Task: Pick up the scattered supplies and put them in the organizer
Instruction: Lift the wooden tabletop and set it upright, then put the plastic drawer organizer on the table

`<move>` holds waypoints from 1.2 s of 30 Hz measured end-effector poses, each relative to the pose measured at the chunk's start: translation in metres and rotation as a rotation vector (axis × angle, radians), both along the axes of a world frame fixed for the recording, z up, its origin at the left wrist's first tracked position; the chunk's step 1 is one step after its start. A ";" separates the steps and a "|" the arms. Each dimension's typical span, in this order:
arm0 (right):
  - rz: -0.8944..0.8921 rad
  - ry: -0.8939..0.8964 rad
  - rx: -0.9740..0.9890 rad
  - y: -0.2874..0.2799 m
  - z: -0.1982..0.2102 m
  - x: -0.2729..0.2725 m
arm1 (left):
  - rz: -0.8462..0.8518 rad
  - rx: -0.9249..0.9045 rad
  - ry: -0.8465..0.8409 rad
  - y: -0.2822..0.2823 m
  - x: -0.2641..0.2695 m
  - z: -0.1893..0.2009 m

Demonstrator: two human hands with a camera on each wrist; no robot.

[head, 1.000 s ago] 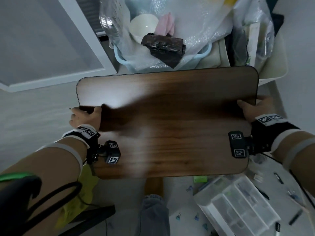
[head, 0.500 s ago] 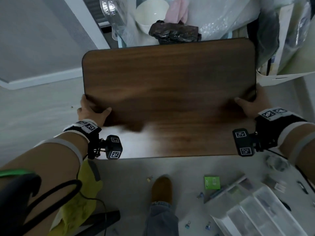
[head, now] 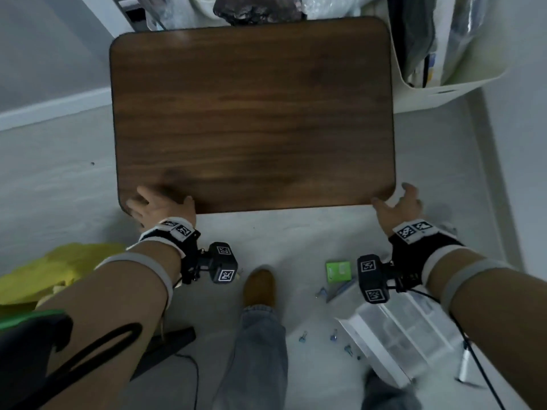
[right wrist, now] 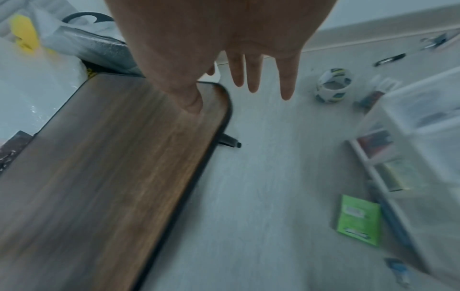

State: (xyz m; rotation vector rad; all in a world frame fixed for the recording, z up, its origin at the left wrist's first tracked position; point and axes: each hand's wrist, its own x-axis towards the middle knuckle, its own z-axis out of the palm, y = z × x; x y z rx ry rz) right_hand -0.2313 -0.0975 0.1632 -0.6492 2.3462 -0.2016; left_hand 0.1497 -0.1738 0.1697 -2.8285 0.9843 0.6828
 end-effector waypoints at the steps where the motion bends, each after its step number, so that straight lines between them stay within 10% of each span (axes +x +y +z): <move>1: 0.010 -0.012 0.027 0.017 0.003 -0.007 | 0.021 -0.029 -0.025 0.017 -0.019 0.001; 12: 0.257 -0.088 0.333 0.208 -0.017 -0.138 | 0.056 0.469 0.781 0.244 -0.219 -0.070; 25: 0.387 -0.160 0.345 0.290 -0.108 -0.178 | 0.170 0.440 0.788 0.379 -0.307 -0.139; 36: -0.023 -0.096 0.077 0.253 0.058 -0.189 | -0.172 0.288 0.916 0.278 -0.328 0.040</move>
